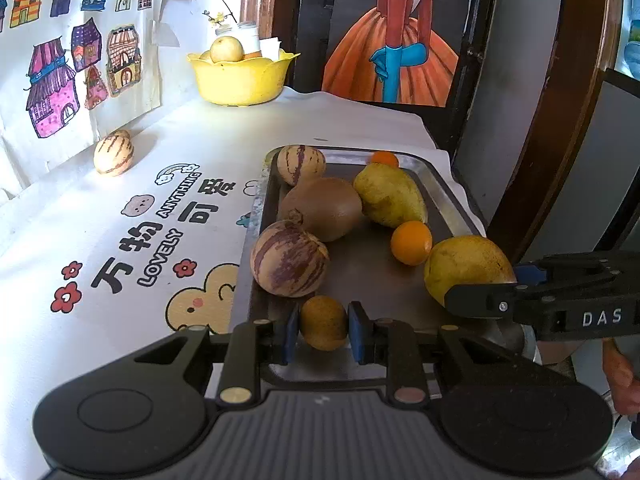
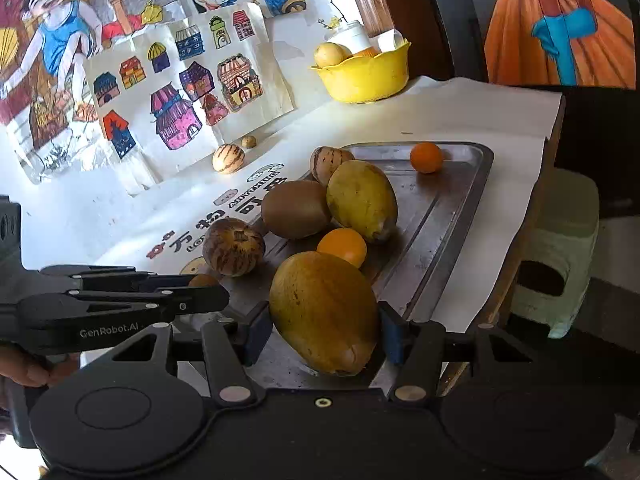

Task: Organize fruits
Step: 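Carry the pear and the kiwi over the metal tray with both tools, then open the right tool to release the pear while the left releases the kiwi in the tray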

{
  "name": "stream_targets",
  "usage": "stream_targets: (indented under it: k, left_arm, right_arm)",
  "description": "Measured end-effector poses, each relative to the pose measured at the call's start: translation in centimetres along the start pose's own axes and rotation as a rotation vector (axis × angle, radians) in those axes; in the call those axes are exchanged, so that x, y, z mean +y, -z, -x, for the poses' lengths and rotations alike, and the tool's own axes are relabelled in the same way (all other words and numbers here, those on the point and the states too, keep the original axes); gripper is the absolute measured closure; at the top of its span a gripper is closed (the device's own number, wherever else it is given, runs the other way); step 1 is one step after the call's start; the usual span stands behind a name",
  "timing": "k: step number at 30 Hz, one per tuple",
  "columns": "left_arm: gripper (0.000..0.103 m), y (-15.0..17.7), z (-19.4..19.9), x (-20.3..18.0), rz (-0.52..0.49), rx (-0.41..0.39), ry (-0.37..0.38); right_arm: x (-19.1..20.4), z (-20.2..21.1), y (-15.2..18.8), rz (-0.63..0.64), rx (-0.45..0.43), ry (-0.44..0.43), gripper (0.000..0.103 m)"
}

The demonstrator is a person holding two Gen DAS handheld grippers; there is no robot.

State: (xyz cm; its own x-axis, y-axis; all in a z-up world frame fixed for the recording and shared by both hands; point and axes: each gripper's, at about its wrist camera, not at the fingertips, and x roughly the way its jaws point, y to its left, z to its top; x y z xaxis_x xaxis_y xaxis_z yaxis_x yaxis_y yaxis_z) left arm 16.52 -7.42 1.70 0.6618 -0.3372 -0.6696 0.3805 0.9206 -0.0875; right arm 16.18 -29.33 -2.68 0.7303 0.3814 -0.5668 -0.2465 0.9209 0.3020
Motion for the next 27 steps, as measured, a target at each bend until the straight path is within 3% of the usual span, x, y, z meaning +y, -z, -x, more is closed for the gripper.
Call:
stream_targets:
  k: [6,19,24,27]
  left_arm:
    - [0.074,0.3,-0.3,0.1,0.003,-0.007,-0.017]
    - [0.074,0.8,-0.3,0.5,0.072,-0.002,-0.007]
    - [0.058,1.1,0.7,0.7,0.113,-0.016,-0.018]
    - [0.046,1.3,1.6,0.8,0.155,-0.030,-0.013]
  right_arm:
    - [0.9,-0.1,0.6,0.073,-0.027,0.035,0.045]
    - [1.2,0.6,1.6,0.103,-0.059,0.038,0.044]
    - [1.4,1.7,2.3,0.118,-0.086,0.031,0.042]
    - [1.7,2.5,2.7,0.137,-0.103,0.031,0.034]
